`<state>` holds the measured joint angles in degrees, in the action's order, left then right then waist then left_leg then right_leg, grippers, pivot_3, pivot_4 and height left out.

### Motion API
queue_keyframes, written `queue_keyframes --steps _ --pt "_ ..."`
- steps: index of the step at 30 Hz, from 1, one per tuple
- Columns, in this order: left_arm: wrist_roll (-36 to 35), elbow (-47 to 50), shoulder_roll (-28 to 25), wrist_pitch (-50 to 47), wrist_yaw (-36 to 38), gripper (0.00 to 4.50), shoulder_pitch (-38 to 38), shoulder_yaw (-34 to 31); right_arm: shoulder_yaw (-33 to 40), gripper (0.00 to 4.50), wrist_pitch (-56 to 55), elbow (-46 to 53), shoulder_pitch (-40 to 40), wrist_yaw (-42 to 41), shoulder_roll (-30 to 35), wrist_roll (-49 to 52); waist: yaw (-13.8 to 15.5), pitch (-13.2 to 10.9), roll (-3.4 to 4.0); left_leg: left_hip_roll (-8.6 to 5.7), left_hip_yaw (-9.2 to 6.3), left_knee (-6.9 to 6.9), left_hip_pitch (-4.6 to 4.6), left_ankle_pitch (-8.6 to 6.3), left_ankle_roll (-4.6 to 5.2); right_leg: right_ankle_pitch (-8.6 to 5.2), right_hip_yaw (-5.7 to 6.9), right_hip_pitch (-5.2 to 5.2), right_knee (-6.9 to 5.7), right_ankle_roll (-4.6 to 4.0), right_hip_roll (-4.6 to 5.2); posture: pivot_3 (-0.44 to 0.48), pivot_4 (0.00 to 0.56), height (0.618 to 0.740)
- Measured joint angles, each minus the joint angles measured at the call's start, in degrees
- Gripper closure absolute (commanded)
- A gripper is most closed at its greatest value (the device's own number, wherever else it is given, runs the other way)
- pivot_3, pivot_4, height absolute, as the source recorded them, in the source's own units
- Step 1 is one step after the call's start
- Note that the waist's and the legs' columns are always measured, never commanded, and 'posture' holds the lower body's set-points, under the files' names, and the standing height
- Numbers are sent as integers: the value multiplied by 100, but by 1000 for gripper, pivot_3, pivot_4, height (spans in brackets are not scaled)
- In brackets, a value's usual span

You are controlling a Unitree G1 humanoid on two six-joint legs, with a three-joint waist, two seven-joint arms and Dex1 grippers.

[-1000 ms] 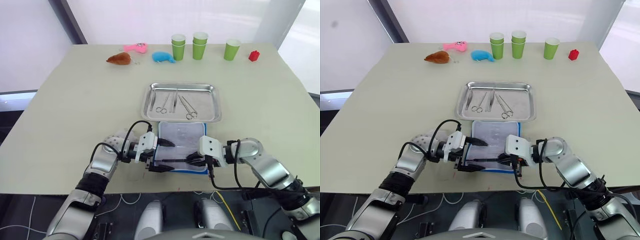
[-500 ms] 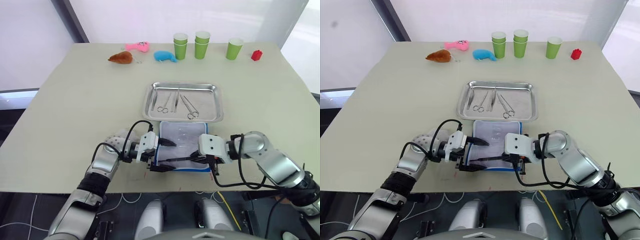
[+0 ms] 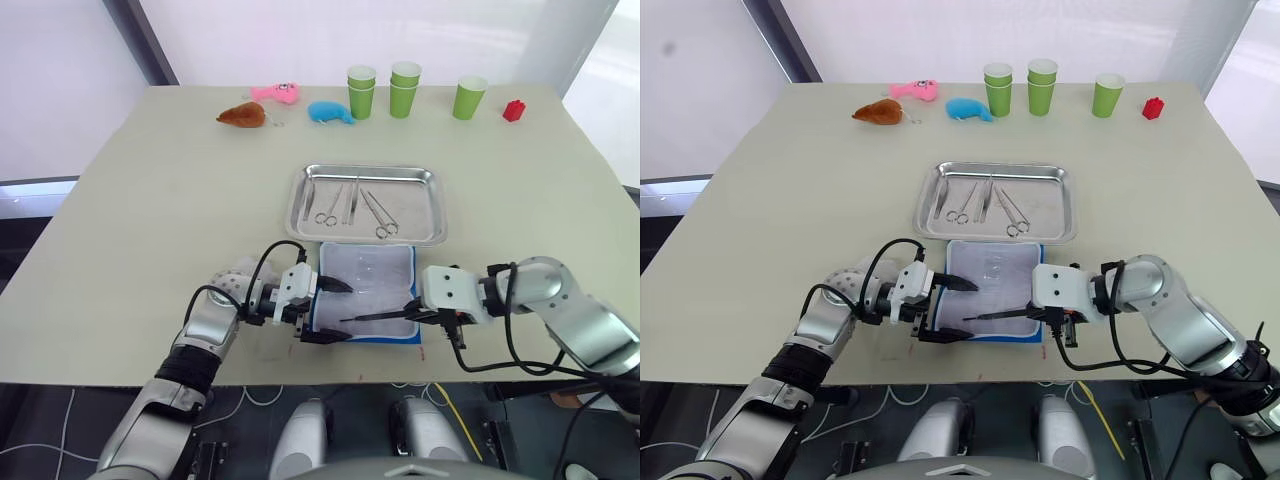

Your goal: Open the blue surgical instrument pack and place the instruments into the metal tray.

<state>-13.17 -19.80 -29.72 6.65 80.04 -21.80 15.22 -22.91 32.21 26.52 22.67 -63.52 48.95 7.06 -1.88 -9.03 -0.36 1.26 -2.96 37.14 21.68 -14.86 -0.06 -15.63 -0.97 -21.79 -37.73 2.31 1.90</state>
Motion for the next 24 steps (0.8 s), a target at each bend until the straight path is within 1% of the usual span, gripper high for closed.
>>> queue_keyframes --steps 6,14,18,20,24 --pt "0 0 6 1 -1 0 -2 2 171 4461 -49 51 -40 -109 271 117 2 -3 1 0 1 0 0 0 0 0 0 0 1 0 1 0 150 740" --pt "0 -1 6 3 -2 0 -4 3 629 4461 -293 99 -306 -243 707 254 3 -6 2 1 2 0 0 0 0 0 0 0 1 0 2 0 150 740" --pt "0 -1 8 5 -3 0 -5 7 1006 4461 -518 33 -615 -297 835 370 7 -8 1 1 4 0 1 0 0 0 -1 1 3 1 3 0 150 740" --pt "0 -2 7 8 -8 0 -4 10 1393 4461 -646 -35 -754 -289 931 449 8 -9 2 1 6 0 -1 0 0 0 -2 2 4 1 4 0 150 740" --pt "0 -2 7 16 3 0 -4 11 1819 4461 -882 -49 -1127 -280 954 590 13 -8 4 1 4 -2 -1 0 -1 0 1 3 6 2 1 0 150 740"
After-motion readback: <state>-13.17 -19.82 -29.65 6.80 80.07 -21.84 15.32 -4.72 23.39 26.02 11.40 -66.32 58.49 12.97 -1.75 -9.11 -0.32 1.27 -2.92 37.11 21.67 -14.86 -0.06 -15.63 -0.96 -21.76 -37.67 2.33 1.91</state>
